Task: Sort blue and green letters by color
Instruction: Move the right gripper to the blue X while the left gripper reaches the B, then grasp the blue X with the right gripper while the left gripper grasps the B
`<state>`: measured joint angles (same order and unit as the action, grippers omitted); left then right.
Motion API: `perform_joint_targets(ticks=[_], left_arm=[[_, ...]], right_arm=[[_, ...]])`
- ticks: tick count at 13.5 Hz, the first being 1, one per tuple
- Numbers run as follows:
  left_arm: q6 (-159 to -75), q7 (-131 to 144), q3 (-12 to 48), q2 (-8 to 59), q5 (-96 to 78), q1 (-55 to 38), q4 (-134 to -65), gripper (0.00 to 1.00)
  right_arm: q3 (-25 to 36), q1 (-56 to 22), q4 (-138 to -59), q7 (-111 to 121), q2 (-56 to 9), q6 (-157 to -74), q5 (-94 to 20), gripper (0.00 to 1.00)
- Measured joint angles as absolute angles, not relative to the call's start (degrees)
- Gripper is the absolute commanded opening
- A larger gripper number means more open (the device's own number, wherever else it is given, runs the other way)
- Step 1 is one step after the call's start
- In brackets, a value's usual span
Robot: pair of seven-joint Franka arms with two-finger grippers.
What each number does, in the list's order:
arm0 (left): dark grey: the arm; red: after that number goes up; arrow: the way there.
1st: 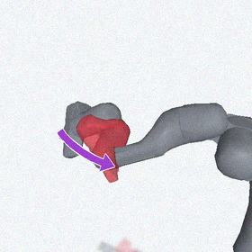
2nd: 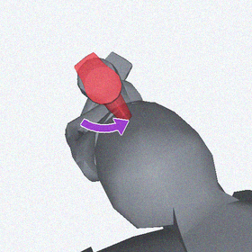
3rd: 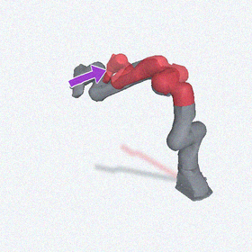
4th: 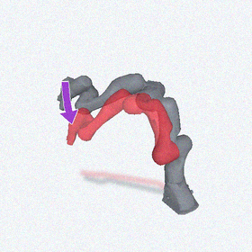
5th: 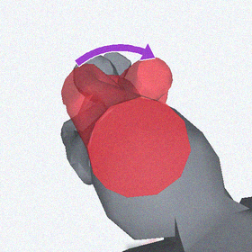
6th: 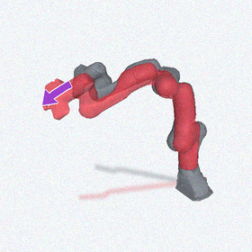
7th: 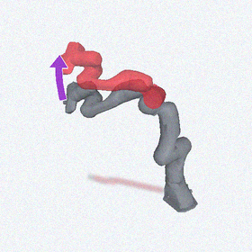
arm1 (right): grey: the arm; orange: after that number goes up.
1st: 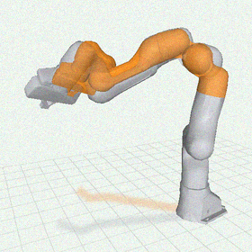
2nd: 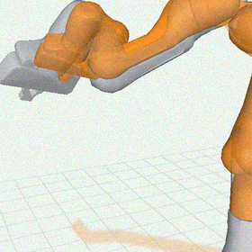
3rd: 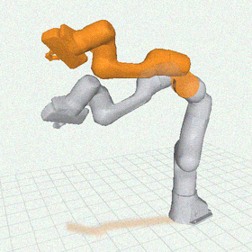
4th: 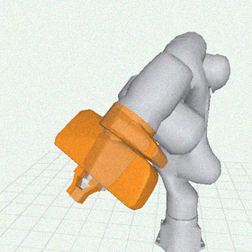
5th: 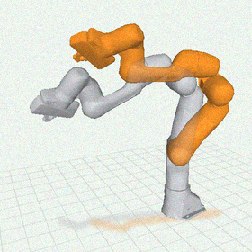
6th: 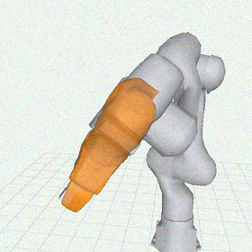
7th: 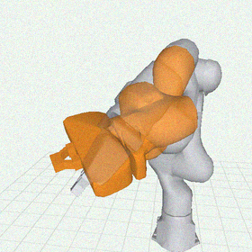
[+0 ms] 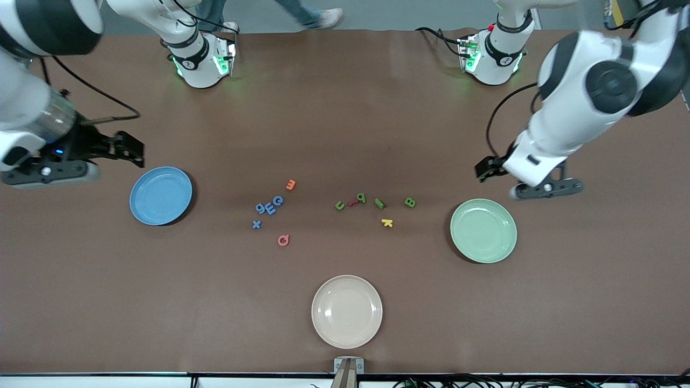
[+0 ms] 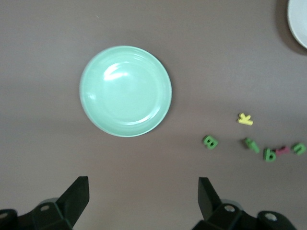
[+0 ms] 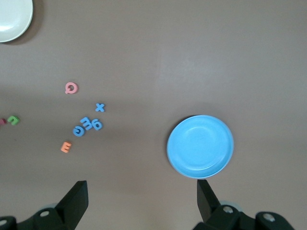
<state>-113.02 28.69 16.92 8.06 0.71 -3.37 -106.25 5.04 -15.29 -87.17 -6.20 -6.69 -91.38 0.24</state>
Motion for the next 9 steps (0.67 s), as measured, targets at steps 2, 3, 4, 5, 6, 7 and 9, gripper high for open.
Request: perform_joint_targets(ticks=[2,3,4,5,6,7,9], left_arm=[[-120.9,35.7,17.0,11.0,0.7,-5.1,-110.7,0.98],[-124.1,39.5,16.9,13.0,0.7,-6.0,-112.1,0.97],[-126.8,43.8,17.0,15.1,0.7,-7.2,-112.9,0.93],[-128.7,48.6,17.0,17.2,1.1,-8.4,-113.2,0.9],[-130.1,54.1,17.0,19.2,2.5,-9.5,-113.3,0.88],[-131.4,59.9,17.0,21.1,4.4,-10.8,-113.4,0.84],[-134.2,70.8,17.0,24.5,7.7,-12.8,-113.4,0.79]], right_arm=[[5.1,-16.6,-87.2,-8.8,-8.2,-91.4,0.2,0.99],[5.1,-17.2,-87.3,-8.9,-9.5,-91.6,0.2,0.99],[5.1,-17.8,-87.3,-9.0,-11.2,-92.0,0.2,0.99],[5.1,-18.7,-87.3,-9.3,-12.9,-92.7,0.2,0.99],[5.1,-19.6,-87.4,-9.7,-14.7,-94.6,0.2,0.99],[5.1,-20.6,-87.6,-10.0,-16.4,-97.1,0.2,0.99],[5.1,-22.4,-89.8,-12.3,-19.2,-102.2,-0.9,1.0]])
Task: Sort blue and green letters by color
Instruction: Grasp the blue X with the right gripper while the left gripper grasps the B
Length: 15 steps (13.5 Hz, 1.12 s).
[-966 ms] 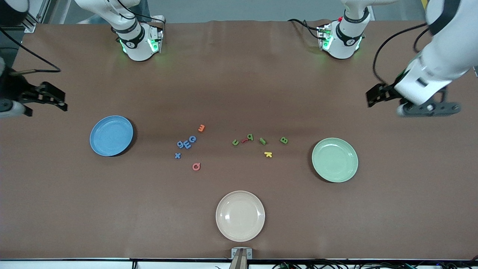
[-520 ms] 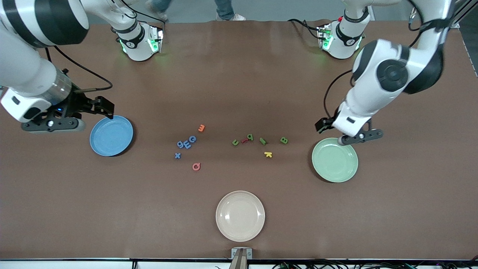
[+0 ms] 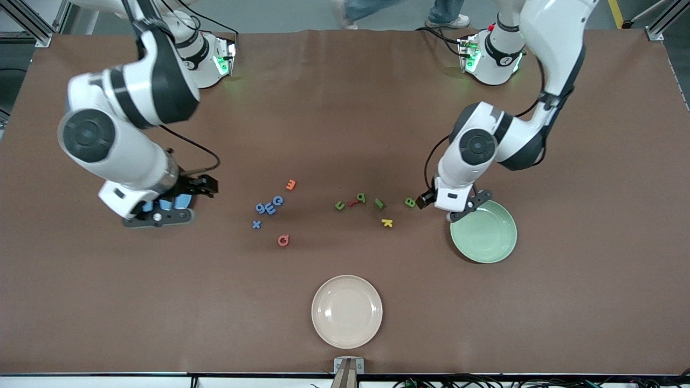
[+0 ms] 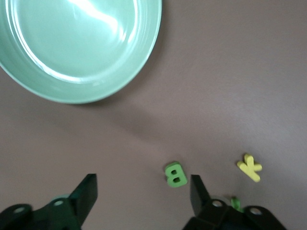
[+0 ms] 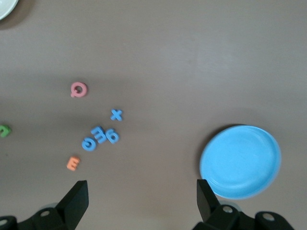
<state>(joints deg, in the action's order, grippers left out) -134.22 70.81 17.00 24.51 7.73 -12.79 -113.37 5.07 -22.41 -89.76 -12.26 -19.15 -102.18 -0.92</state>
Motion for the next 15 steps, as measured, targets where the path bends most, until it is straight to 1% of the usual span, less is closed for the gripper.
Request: perform_joint_targets(ticks=[3,7,9,10,11,12,13,14,15], left_arm=[[-138.8,80.5,17.0,28.3,8.4,-14.5,-113.3,0.74],[-142.4,85.0,17.0,31.3,8.5,-15.1,-113.3,0.71],[-143.9,85.6,16.9,32.2,8.5,-15.1,-113.3,0.68],[-144.6,85.7,16.9,32.7,8.5,-15.1,-113.3,0.66],[-145.1,85.8,16.9,33.1,8.5,-15.1,-113.3,0.61],[-145.3,85.8,16.9,33.5,8.5,-15.1,-113.2,0.55],[-145.5,85.8,16.9,33.8,8.5,-15.1,-113.2,0.45],[-145.6,85.8,16.9,34.1,8.5,-15.1,-113.2,0.36],[-145.6,85.8,16.9,34.3,8.5,-15.0,-113.1,0.21]], right_arm=[[5.1,-23.9,-94.9,-15.8,-21.9,-110.9,-3.2,1.0],[5.1,-25.4,-101.8,-18.0,-25.6,-124.2,-4.4,1.0],[5.1,-26.1,-102.9,-18.4,-27.6,-126.3,-4.5,0.98],[5.1,-26.3,-103.0,-18.5,-28.4,-127.0,-4.6,0.95],[5.1,-26.5,-103.1,-18.6,-29.3,-127.9,-4.7,0.9],[5.1,-26.6,-103.2,-18.6,-30.2,-128.8,-4.7,0.85],[5.1,-26.8,-103.3,-18.6,-31.4,-129.7,-4.8,0.8],[5.1,-27.0,-103.3,-18.6,-32.4,-130.2,-4.8,0.77],[5.1,-27.2,-103.3,-18.7,-33.2,-130.5,-4.8,0.75]])
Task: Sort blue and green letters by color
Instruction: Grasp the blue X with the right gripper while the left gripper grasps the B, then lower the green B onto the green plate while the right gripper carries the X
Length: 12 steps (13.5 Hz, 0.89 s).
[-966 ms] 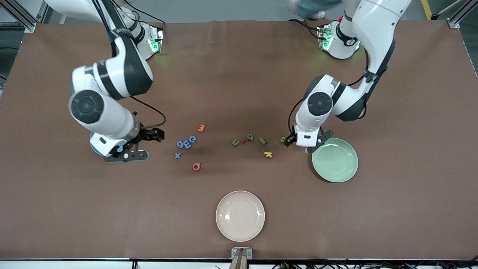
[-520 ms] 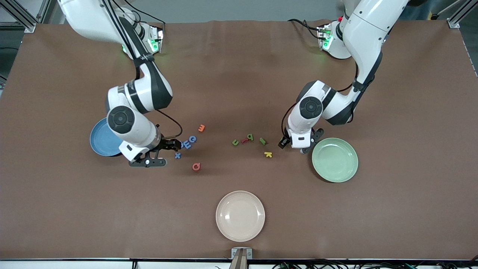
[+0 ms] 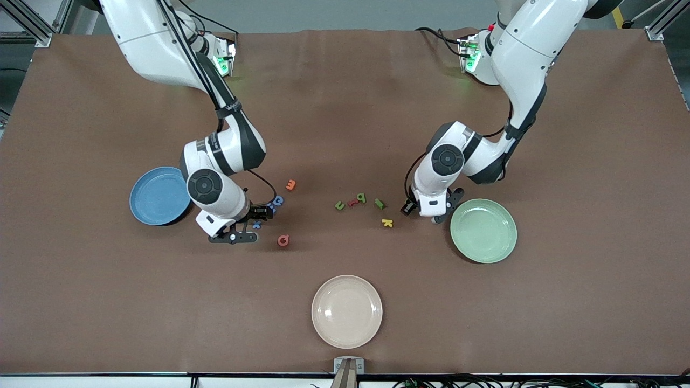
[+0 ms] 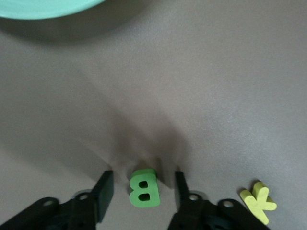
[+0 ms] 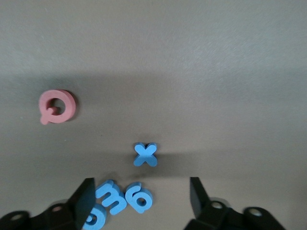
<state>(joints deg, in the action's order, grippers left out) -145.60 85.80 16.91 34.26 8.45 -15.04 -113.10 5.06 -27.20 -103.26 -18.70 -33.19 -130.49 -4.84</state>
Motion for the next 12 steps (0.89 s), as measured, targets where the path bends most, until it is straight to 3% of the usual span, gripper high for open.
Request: perform_joint_targets(ticks=[1,2,6,9,12], left_arm=[[-145.7,85.8,16.9,34.3,8.5,-15.0,-112.9,0.05],[-145.6,85.8,16.9,34.3,8.5,-15.0,-112.7,0.0],[-144.4,85.3,16.6,33.9,11.3,-14.3,-110.2,0.0],[-133.5,79.6,16.4,31.7,13.7,-11.9,-102.7,0.0],[-128.9,71.6,16.2,30.5,13.9,-7.8,-101.1,0.01]], right_arm=[[5.1,-27.3,-103.3,-19.1,-33.8,-130.9,-4.9,0.74],[5.1,-27.3,-103.3,-19.5,-34.2,-131.8,-4.9,0.72],[5.5,-27.3,-103.3,-19.7,-36.5,-135.6,-5.0,0.65],[5.5,-27.3,-103.3,-19.8,-37.0,-136.3,-5.0,0.56],[5.5,-27.3,-103.3,-19.8,-37.0,-136.3,-5.1,0.45]])
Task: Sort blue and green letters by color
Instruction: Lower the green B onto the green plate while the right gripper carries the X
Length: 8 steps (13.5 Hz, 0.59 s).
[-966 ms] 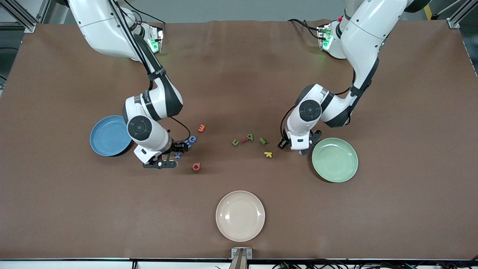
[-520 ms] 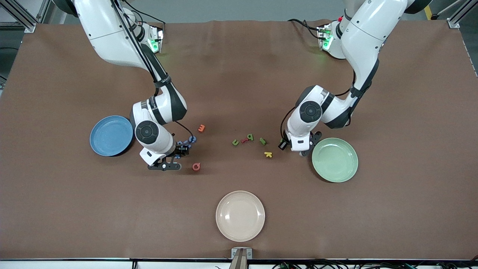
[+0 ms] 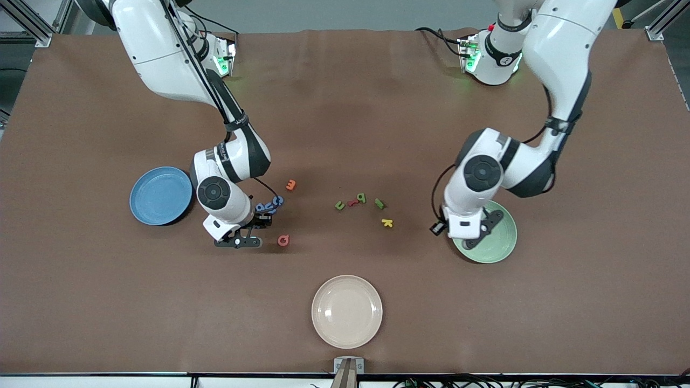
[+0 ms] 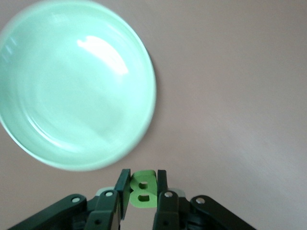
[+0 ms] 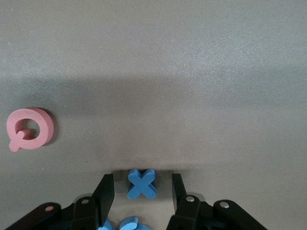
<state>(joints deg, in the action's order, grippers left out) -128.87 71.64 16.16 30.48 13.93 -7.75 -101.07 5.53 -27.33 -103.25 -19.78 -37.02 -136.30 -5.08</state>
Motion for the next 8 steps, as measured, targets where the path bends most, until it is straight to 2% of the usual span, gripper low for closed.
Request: perform_joint_targets(ticks=[4,5,6,7,8], left_arm=[[-127.2,61.7,16.0,31.0,14.0,-0.4,-101.8,0.1],[-127.2,60.1,16.0,31.5,14.0,0.9,-102.0,0.19],[-127.2,58.8,16.0,32.1,14.0,1.9,-102.1,0.39],[-127.2,57.5,16.0,32.5,14.0,2.8,-102.1,0.76],[-127.2,56.8,16.0,32.9,14.0,3.5,-102.1,0.96]], right_arm=[[5.6,-27.3,-103.3,-19.8,-37.1,-136.3,-5.2,0.28],[5.6,-27.3,-103.3,-19.8,-37.1,-136.3,-5.2,0.23],[5.6,-27.3,-103.3,-19.8,-37.1,-136.3,-5.2,0.2],[5.7,-27.3,-103.2,-19.8,-37.1,-136.3,-5.3,0.18],[5.7,-27.3,-103.2,-19.8,-37.1,-136.3,-5.3,0.16]])
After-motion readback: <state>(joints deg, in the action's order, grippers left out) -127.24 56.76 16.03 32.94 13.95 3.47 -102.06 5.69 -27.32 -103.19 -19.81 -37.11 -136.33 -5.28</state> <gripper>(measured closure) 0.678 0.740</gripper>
